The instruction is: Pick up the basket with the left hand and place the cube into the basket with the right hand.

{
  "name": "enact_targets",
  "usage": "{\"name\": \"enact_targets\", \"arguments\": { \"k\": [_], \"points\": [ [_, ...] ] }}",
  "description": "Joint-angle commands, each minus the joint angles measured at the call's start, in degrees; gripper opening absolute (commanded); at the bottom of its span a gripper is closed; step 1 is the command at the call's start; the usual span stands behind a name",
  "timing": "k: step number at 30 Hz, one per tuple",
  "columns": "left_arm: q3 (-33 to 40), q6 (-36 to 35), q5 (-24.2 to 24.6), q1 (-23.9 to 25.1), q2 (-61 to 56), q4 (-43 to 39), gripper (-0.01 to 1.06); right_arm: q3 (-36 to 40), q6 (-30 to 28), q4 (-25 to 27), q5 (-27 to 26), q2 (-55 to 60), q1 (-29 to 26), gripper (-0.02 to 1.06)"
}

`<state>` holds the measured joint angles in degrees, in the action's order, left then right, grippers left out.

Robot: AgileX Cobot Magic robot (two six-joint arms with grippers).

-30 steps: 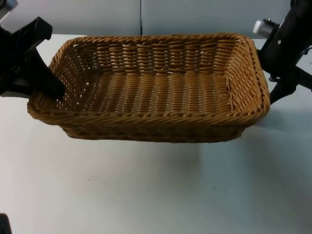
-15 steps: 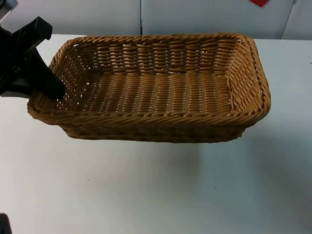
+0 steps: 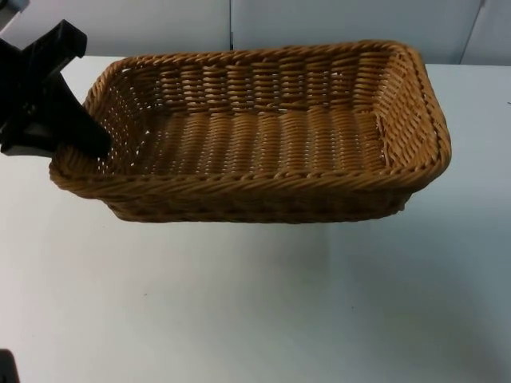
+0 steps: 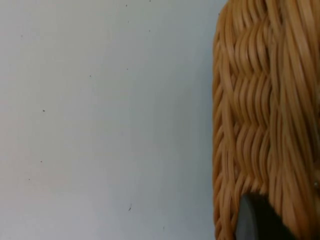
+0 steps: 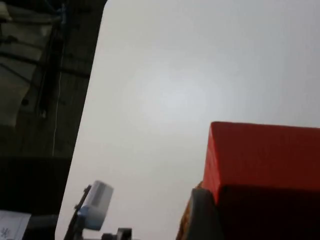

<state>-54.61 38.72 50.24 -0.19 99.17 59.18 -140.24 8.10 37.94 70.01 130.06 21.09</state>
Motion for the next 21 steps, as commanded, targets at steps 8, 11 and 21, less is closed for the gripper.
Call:
{"name": "enact_targets", "arguments": {
  "k": [8,11,21],
  "points": [
    [0.0,0.1,0.3,-0.2,-0.9,2.3,0.0,-0.4,-0.2,-2.4,0.0,-0.9,9.4,0.26],
    [0.0,0.1,0.3,-0.2,-0.9,1.8,0.0,-0.4,0.5,-2.7,0.0,-1.3,9.6,0.26],
    [0.0,0.1,0.3,-0.2,-0.9,1.3,0.0,0.2,1.4,-10.2,0.0,-7.5,9.1,0.26]
  ]
}}
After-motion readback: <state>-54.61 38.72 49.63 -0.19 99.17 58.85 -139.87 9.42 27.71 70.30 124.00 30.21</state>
